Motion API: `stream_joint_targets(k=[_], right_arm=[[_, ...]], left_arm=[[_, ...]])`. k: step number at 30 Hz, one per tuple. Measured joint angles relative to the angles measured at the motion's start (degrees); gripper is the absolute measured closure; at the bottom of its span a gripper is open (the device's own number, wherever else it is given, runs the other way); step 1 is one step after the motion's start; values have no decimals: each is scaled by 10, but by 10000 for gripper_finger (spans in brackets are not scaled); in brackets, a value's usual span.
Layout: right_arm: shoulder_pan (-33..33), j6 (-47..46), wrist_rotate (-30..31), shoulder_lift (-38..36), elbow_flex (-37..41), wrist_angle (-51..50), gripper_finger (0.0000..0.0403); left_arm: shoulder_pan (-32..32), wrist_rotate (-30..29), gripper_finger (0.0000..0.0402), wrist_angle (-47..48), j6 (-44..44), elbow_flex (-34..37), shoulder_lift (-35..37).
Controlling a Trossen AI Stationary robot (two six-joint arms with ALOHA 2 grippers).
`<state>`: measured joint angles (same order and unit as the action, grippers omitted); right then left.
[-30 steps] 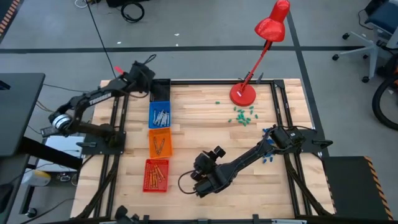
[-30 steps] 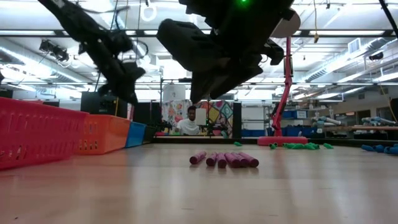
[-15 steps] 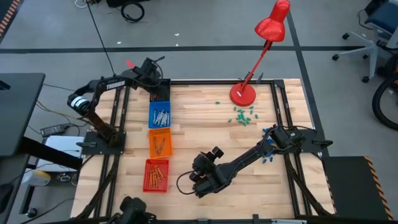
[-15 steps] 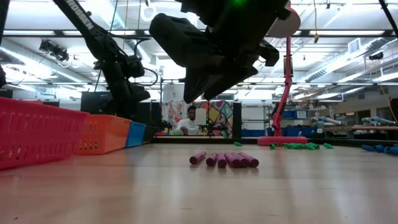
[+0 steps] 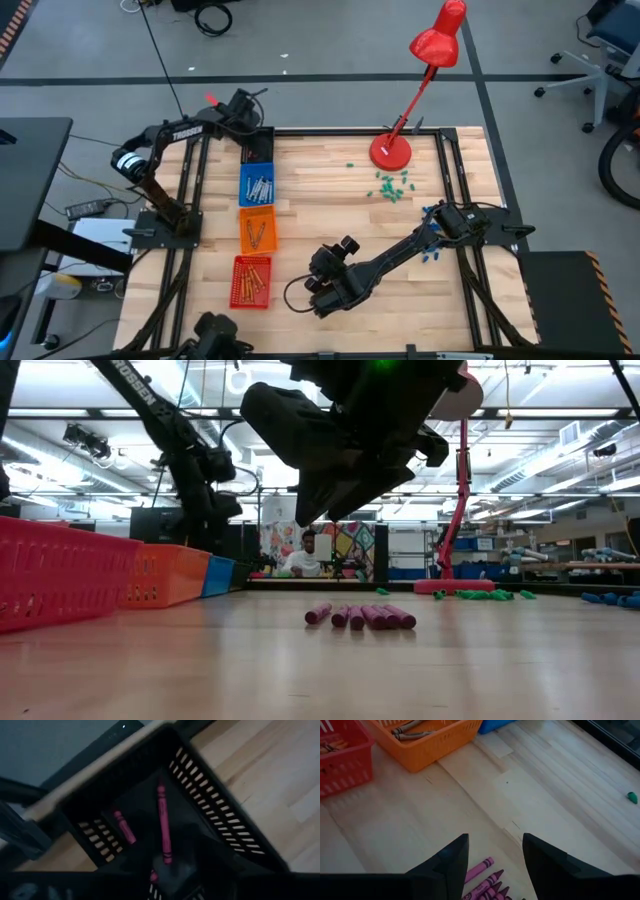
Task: Sort crayons
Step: Put the pink crayon into the black bin
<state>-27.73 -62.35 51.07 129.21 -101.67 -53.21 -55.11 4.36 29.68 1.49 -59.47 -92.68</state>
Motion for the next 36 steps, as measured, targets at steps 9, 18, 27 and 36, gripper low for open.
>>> stream_joint_targets(k=[9,18,27,36], right_arm=[[0,10,1,0,0,-10,212],[5,-10,-80,-12,-5,-34,218],[5,-131,-164,-15,-5,-53,231],[4,-219,-257,-15,-5,-128,231]], left_arm=[[58,-20,244,37,39,-67,74],[212,-4,244,-97,117,-67,203],[356,76,244,-174,145,8,280],[390,78,244,-236,71,184,412]])
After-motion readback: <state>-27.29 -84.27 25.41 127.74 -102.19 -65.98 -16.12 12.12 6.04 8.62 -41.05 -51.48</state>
